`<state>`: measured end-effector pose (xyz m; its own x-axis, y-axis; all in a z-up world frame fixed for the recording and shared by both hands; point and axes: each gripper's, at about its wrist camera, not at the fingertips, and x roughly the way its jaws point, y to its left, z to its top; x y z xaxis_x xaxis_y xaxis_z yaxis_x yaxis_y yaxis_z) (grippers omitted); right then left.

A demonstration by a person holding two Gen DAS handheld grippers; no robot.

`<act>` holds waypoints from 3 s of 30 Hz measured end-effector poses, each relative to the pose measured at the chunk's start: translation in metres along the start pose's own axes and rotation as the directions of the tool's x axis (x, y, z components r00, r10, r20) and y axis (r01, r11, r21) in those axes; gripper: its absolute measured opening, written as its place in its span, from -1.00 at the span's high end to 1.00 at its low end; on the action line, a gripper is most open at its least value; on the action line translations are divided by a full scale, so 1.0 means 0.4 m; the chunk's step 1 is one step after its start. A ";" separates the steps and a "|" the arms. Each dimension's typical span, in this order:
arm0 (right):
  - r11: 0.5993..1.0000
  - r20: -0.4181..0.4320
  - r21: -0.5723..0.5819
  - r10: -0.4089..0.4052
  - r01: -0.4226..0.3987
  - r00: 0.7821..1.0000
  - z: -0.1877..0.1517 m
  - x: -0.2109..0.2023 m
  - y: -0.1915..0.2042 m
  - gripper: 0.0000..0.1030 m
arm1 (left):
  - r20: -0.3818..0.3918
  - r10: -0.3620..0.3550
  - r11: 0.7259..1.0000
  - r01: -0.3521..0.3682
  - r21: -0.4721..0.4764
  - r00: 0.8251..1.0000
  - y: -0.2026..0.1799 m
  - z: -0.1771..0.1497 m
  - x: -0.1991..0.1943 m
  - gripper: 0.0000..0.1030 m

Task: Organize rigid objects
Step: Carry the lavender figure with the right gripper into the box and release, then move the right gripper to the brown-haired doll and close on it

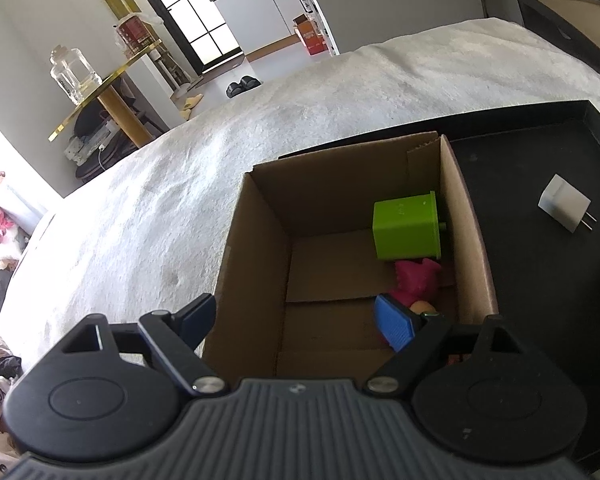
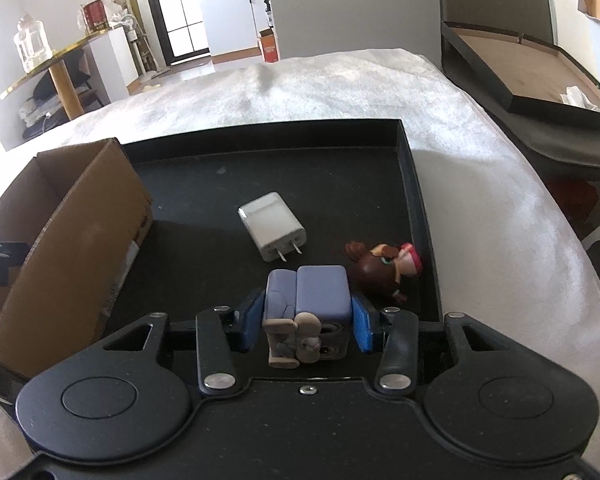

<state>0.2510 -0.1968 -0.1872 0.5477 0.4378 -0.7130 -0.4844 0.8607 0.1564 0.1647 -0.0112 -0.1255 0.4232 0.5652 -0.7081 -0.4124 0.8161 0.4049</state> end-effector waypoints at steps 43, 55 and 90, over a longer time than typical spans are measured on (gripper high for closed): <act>0.959 0.276 -0.151 0.274 -0.240 0.921 0.119 -0.114 0.275 0.15 | 0.035 -0.097 0.979 0.101 -0.178 0.995 0.175 -0.073 0.027 -0.66; 0.953 0.214 -0.203 0.266 -0.223 0.940 0.109 -0.093 0.377 0.14 | 0.079 -0.182 0.959 0.195 -0.205 0.980 0.208 -0.107 0.040 -0.05; 0.973 0.180 -0.146 0.206 -0.182 0.962 0.112 -0.092 0.337 -0.05 | 0.080 -0.156 0.961 0.170 -0.219 0.985 0.185 -0.080 0.021 0.54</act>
<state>0.1962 -0.0852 -0.1093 0.5495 0.6455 -0.5305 -0.6699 0.7198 0.1821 0.1118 0.0500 -0.1201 0.5453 0.4386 -0.7143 -0.5011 0.8537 0.1417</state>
